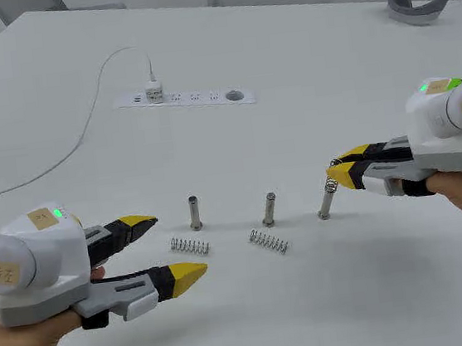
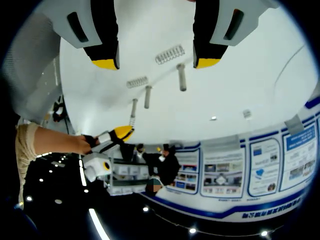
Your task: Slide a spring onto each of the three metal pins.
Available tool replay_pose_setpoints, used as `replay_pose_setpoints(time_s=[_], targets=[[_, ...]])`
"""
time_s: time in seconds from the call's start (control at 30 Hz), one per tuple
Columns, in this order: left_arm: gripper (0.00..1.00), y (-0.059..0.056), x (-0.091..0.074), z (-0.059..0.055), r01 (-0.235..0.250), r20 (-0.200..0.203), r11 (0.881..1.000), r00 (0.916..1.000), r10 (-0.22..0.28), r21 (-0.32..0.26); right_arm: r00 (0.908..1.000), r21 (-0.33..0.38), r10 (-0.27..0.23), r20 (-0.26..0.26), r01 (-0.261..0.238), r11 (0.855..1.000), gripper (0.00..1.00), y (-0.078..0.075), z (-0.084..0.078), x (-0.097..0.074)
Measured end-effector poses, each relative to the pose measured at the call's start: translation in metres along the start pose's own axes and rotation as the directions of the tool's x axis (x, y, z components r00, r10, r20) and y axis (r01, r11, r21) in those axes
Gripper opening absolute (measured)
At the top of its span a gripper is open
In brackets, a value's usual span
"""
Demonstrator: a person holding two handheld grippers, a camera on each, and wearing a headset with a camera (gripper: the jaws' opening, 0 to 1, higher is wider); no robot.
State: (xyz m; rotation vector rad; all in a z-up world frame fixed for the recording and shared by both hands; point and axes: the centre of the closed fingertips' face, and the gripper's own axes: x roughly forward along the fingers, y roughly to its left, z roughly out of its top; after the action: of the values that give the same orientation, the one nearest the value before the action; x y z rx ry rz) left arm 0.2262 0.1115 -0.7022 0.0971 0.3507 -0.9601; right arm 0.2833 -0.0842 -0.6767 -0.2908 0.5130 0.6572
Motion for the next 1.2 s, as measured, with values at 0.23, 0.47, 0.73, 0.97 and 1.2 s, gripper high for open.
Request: replay_pose_setpoints(time_s=[0.23, 0.47, 0.73, 0.97, 1.2], targets=[[0.60, -0.001, 0.001, 0.000, 0.002, 0.000, 1.000, 1.0000, -0.002, 0.000, 1.0000, 0.005, 0.002, -0.010, -0.002, 1.000, 0.12, 0.001, -0.009, 0.006], [0.60, -0.001, 0.001, -0.001, 0.002, -0.003, 1.000, 1.0000, -0.002, -0.002, 0.9998, 0.030, 0.003, -0.020, -0.002, 1.000, 0.12, 0.001, -0.019, 0.013], [0.60, -0.001, 0.001, -0.001, 0.002, -0.004, 1.000, 1.0000, -0.002, 0.000, 0.9989, 0.050, 0.008, -0.046, -0.006, 0.999, 0.12, 0.003, -0.034, 0.022], [0.60, -0.001, 0.000, -0.003, 0.003, -0.007, 1.000, 1.0000, -0.003, 0.000, 0.9980, 0.060, 0.011, -0.063, -0.007, 0.998, 0.12, 0.004, -0.042, 0.025], [0.60, -0.001, 0.001, -0.003, 0.002, -0.005, 1.000, 1.0000, -0.002, 0.000, 0.9980, 0.060, 0.011, -0.062, -0.007, 0.998, 0.12, 0.003, -0.043, 0.026]])
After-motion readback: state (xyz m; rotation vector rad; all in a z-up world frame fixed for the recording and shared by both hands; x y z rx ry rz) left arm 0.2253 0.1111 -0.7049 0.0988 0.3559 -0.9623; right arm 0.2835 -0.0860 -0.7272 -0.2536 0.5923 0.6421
